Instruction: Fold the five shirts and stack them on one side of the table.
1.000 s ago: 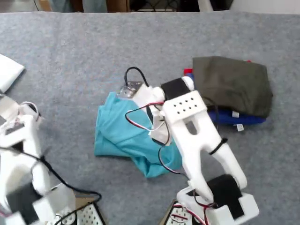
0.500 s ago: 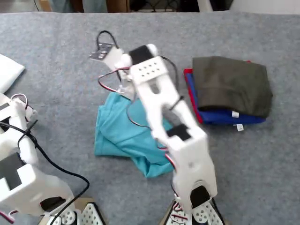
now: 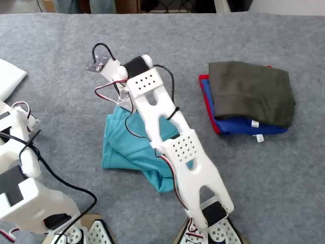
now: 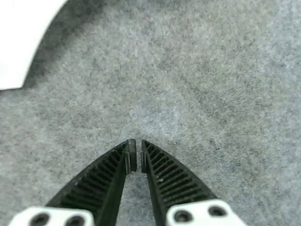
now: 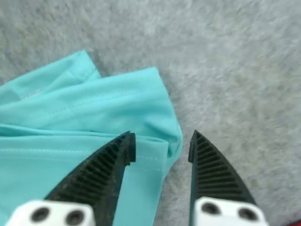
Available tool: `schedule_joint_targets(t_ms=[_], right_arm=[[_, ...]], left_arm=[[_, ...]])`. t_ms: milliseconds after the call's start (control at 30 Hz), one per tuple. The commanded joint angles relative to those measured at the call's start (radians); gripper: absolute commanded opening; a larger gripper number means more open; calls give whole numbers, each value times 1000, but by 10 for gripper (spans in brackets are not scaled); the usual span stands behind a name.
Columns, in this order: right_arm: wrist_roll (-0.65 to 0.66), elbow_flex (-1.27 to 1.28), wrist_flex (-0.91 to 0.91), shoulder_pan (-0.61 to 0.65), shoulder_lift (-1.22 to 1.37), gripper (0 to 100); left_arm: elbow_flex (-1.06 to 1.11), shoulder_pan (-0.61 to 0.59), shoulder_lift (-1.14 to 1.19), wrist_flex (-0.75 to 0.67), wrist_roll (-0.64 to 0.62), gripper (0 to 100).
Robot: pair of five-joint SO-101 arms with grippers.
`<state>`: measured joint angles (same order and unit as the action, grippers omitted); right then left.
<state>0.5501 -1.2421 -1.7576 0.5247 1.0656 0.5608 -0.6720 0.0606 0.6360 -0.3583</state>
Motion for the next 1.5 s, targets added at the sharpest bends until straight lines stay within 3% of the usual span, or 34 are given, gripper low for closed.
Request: schedule_joint_targets(t_ms=[0,233,867,1100,1467], right_arm=[[-5,111,-9,-18,-177,198],[14,292,6,-20,-268,198],[17,104,0,-20,-71,196],[14,94,-2,-38,-70,38],[2,91,-3,-77,-97,25]], left_arm=[[-56,-5,-3,3,-5,51],[-54,-2,-5,6,-3,51],[-58,-2,-3,6,-3,52],[-58,-2,-2,6,-3,52],[-58,-2,-2,6,-3,53]])
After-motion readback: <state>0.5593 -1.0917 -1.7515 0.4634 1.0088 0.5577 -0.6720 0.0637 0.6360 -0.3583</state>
